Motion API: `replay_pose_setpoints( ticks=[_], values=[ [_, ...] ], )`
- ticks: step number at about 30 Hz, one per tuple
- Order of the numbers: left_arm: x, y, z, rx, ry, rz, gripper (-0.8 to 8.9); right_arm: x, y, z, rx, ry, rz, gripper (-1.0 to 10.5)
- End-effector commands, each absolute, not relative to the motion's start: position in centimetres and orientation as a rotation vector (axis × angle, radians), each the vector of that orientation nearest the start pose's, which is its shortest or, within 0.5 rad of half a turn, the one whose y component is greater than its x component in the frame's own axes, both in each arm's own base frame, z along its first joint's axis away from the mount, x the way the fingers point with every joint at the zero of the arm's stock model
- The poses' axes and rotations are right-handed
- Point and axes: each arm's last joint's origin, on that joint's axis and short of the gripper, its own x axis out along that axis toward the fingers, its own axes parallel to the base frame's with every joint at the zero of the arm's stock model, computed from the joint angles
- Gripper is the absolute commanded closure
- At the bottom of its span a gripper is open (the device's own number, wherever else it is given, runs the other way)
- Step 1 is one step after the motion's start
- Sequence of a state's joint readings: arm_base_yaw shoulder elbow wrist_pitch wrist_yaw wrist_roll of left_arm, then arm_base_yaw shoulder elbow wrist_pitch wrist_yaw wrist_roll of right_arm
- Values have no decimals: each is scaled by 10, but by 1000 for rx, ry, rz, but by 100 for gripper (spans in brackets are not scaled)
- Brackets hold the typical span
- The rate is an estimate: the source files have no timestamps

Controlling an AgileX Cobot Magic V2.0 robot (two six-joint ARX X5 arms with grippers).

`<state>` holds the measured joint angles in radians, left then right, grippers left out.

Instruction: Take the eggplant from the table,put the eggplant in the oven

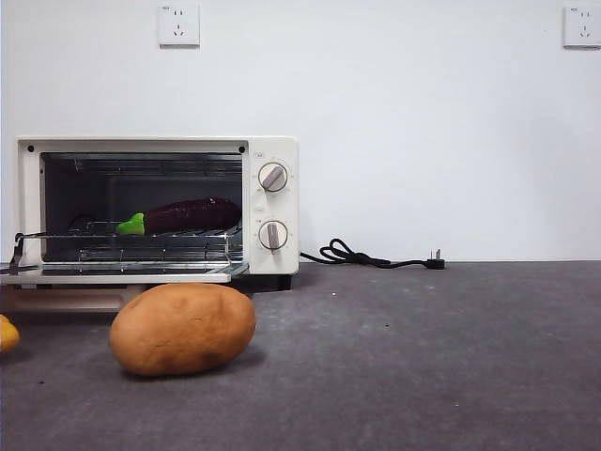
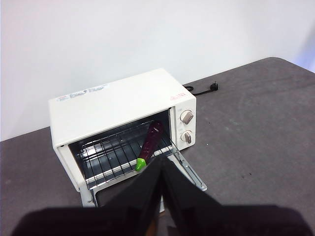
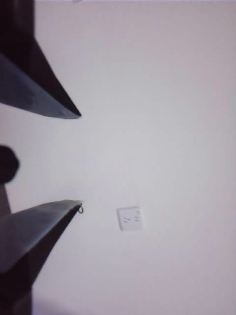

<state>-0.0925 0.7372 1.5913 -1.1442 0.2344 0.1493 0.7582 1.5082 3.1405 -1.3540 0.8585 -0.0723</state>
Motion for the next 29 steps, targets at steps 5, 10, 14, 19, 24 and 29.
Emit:
replay_pose_setpoints(
  ticks=[5, 10, 14, 19, 24, 29],
  values=[
    [31, -10, 477, 133, 265, -348, 819, -32, -57, 624, 213, -310, 46, 666],
    [31, -10, 477, 133, 265, -348, 819, -55, -66, 621, 254, -398, 394, 667],
    [31, -10, 477, 133, 265, -348, 819, -54, -54, 623, 260, -367, 699, 671],
    [32, -10, 477, 132, 268, -348, 819, -26, -15, 623, 188, -184, 996, 781],
    [32, -10, 476, 132, 282, -349, 819, 21, 32, 609, 99, 77, 1051, 780],
    [31, -10, 475, 132, 288, -349, 819, 68, 71, 575, -52, 305, 903, 780]
  ],
)
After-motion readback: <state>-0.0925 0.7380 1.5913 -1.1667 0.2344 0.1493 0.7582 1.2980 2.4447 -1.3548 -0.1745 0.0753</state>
